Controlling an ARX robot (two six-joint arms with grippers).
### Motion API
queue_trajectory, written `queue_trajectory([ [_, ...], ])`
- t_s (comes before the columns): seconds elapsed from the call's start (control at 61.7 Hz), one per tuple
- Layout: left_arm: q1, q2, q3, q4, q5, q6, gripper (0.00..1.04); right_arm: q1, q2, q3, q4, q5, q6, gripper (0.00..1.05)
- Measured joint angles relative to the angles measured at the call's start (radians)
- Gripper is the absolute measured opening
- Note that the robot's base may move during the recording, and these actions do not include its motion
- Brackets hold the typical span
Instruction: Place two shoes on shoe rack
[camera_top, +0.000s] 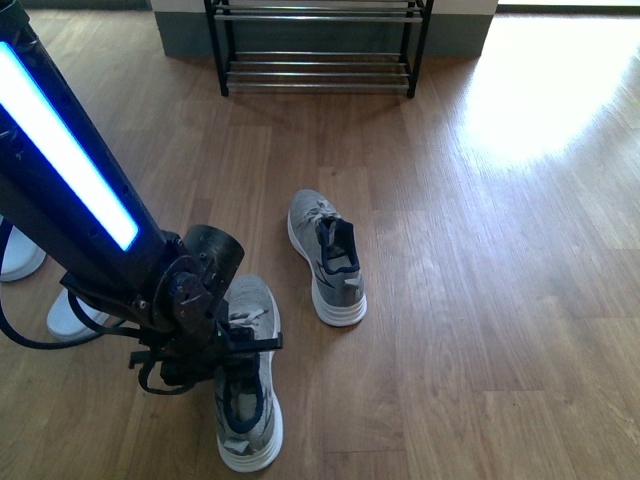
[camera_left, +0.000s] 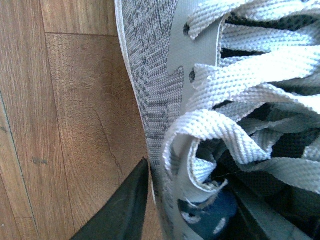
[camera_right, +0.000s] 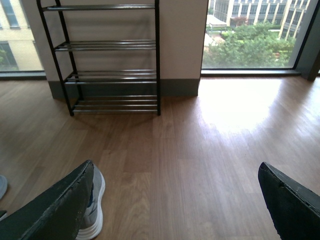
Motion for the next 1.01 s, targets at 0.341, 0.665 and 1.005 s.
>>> queue_trajectory([
  [0.341,0.007,-0.003,-0.024,0.018,-0.074,0.011,0.02,0.0,0.0,0.0,0.0,0.0,0.0,0.96],
  [0.665,0.077,-0.273,-0.304,0.182,-0.253,0.054,0.02,0.0,0.0,0.0,0.0,0.0,0.0,0.96],
  [1.005,0.099,-0.888,-0.732,0.312,-0.477,0.149,0.02,0.0,0.0,0.0,0.0,0.0,0.0,0.96],
])
